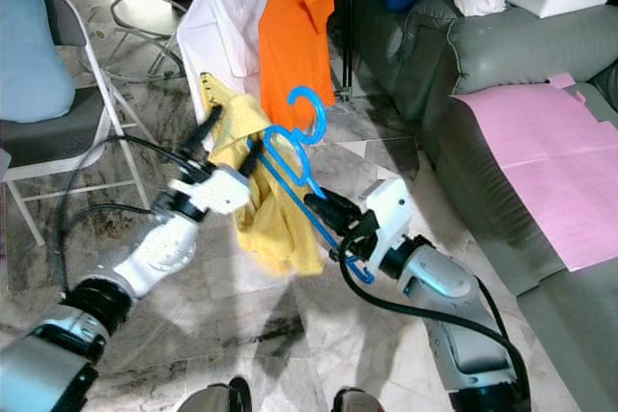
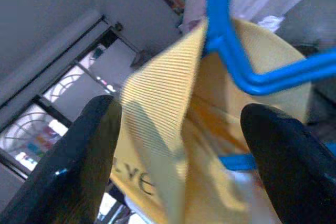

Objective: Hang hanger

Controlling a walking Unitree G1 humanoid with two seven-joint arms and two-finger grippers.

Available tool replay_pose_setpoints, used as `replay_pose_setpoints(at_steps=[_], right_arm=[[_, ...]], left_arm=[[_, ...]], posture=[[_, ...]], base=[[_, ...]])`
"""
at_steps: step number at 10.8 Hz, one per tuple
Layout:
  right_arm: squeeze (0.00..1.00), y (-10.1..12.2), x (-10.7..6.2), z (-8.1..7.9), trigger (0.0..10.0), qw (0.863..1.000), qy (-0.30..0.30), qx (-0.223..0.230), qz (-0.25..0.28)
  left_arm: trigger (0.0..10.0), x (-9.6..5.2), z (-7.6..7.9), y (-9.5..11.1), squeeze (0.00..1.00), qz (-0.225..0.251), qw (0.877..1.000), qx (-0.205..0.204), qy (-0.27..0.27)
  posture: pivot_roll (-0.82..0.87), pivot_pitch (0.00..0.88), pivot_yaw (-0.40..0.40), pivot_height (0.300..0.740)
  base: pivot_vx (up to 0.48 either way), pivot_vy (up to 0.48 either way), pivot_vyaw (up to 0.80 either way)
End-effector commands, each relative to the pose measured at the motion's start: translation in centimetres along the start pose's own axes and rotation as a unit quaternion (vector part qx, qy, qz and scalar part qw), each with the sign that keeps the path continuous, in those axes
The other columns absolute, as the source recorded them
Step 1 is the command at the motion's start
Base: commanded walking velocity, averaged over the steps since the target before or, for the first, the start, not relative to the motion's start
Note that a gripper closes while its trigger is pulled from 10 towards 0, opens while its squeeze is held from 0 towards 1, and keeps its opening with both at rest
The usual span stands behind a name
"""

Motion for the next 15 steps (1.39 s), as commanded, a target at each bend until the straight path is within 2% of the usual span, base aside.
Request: replay_pose_setpoints(at_steps=[1,2,3,5,7,9,15], right_arm=[[0.0,1.7,0.4,0.0,10.0,0.999,0.01,-0.014,0.039],[0.0,1.8,0.3,-0.2,10.0,0.999,0.017,-0.015,0.04],[0.0,1.8,0.2,-0.2,10.0,0.999,0.02,-0.015,0.039],[0.0,2.0,-0.1,-0.4,10.0,0.999,0.028,-0.015,0.04],[0.0,1.8,-0.4,-0.4,10.0,0.999,0.027,-0.013,0.037],[0.0,1.9,-0.6,-0.6,10.0,0.999,0.033,-0.011,0.037],[0.0,0.9,-0.3,0.4,10.0,0.999,0.01,-0.048,0.012]], left_arm=[[10.0,-0.4,0.3,-0.5,0.0,-0.011,1.0,-0.003,-0.011],[3.4,-0.2,0.2,-0.5,0.0,-0.014,1.0,-0.009,-0.015],[0.0,0.0,0.0,-0.5,0.0,-0.014,1.0,-0.016,-0.019],[0.0,0.5,-0.9,-0.5,0.0,-0.015,0.999,-0.033,-0.009],[0.0,0.7,-1.7,-1.0,0.0,-0.04,0.995,-0.088,0.014],[0.0,0.5,-2.1,-1.8,0.0,-0.065,0.99,-0.125,0.025],[0.0,0.1,-0.9,-1.6,0.0,-0.064,0.986,-0.149,-0.046]], posture=[[-0.15,0.132,0.023,0.74],[-0.15,0.131,0.019,0.74],[-0.15,0.131,0.018,0.74],[-0.16,0.131,0.02,0.74],[-0.16,0.135,0.023,0.74],[-0.16,0.137,0.019,0.74],[-0.14,0.142,0.017,0.74]], base=[[0.0,0.0,0.0],[0.0,0.0,0.0],[0.0,0.0,0.0],[0.0,0.0,0.0],[0.0,0.0,0.0],[0.0,0.0,0.0],[0.0,0.0,0.0]])
Point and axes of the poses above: a point about 5 cm out from each wrist's last joint towards the gripper, its own x axis pointing out of the wrist towards the gripper, its own y axis along the axis of the wrist's last joint, z = x × y, the point moved 3 cm from there along x, pointing out of the wrist towards the gripper, and after that the axes turned 12 degrees about -x, right-handed, at the moved point
